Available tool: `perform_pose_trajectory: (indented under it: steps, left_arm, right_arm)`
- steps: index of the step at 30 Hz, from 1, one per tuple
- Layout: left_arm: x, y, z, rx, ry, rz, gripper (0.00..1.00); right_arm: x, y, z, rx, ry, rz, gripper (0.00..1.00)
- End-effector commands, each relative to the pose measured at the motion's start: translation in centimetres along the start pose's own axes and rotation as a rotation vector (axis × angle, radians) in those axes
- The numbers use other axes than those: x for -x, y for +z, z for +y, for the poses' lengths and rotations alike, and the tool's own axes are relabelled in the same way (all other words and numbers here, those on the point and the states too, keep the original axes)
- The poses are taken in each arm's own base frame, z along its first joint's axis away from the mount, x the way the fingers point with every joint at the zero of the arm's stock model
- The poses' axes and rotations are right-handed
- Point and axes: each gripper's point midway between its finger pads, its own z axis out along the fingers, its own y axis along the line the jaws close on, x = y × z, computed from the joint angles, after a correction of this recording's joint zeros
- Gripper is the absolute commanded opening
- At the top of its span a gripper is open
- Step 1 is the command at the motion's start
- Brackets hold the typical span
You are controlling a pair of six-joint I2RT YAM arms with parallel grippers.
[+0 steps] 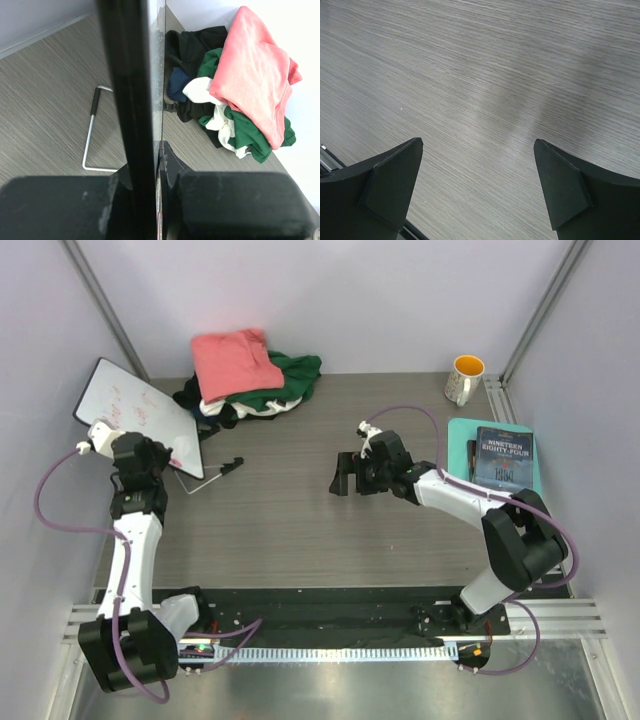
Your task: Fold and stack the t-shirts
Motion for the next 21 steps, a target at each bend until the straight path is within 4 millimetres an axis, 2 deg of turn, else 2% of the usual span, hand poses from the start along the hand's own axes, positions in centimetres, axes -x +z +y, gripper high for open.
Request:
perform_pose_trajectory:
  steps: [1, 7, 14, 16, 17, 19, 21]
  left_arm:
    - [1.7, -0.2, 2.0, 0.109, 0.065, -0.085, 0.0]
    - [-0.7, 0.2, 2.2, 0.107, 0.058, -0.043, 0.0]
    - [-2.3, 0.0, 1.9, 0.106, 0.05, -0.013, 0.0]
    - [-2.7, -0.1, 2.1, 0.111, 0.048, -0.001, 0.07]
    - [-2.8, -0.1, 2.3, 0.12, 0.048, 0.004, 0.16]
    - [-2.7, -0.4, 2.8, 0.145, 0.049, -0.005, 0.18]
    - [-2.5, -0.6, 3.0, 0.153, 0.047, -0.01, 0.25]
  right_arm:
    - [2.3, -0.3, 1.8, 0.049, -0.036, -0.053, 0.99]
    - [2.4, -0.3, 1.8, 0.049, -0.035, -0.056, 0.99]
    - [2.6, -0.4, 2.0, 0.052, -0.026, -0.067, 0.99]
    - [2.7, -0.6, 2.0, 0.053, -0.025, -0.072, 0.98]
    - [2.7, -0.7, 2.1, 0.054, -0.024, -0.073, 0.98]
    - [2.5, -0.8, 2.0, 0.052, -0.023, -0.072, 0.98]
    - [2.4, -0.8, 1.9, 0.048, -0.023, -0.072, 0.98]
